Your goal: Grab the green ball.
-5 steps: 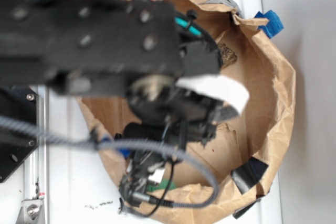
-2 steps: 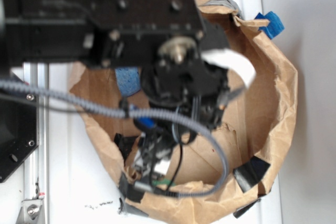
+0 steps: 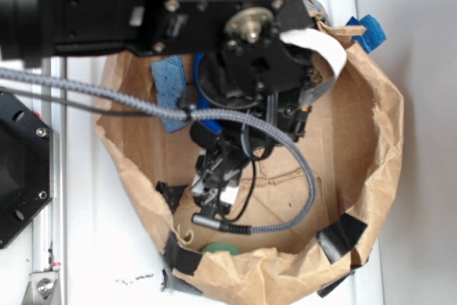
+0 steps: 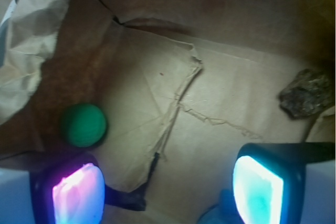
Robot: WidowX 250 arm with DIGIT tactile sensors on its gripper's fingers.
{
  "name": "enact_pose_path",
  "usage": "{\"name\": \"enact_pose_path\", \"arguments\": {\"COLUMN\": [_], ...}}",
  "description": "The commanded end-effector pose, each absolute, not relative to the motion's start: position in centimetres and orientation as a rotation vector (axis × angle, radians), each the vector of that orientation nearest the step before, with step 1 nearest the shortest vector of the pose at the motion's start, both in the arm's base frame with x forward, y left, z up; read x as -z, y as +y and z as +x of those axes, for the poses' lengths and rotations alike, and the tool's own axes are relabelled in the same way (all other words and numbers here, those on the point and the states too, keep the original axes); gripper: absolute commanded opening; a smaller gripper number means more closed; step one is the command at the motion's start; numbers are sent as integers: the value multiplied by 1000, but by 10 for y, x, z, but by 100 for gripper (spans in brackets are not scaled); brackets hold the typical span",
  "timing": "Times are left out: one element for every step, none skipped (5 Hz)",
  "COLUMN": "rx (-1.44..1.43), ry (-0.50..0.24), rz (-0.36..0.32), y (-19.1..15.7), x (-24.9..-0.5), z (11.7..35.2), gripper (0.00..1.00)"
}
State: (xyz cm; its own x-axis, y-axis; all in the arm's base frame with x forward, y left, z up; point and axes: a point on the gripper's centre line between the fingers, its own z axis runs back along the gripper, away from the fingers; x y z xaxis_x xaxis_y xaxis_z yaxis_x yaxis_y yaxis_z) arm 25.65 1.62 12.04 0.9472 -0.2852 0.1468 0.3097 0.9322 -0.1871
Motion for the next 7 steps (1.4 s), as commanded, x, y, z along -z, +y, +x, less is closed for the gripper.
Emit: {"name": "enact_pose_path", "arguments": {"rx": [396,443,504,563,563,563,563], "ry": [-142,-132,-132,-132,-132,-132,-132], "rz": [-199,-187,-218,-221,-221,-221,-221], "y": [2,-9,-18,-17,-17,-17,-17], "x": [-111,-102,-98,-100,-100,-100,-100], "z": [265,263,264,264,264,264,264], "gripper": [100,100,100,100,100,100,100]}}
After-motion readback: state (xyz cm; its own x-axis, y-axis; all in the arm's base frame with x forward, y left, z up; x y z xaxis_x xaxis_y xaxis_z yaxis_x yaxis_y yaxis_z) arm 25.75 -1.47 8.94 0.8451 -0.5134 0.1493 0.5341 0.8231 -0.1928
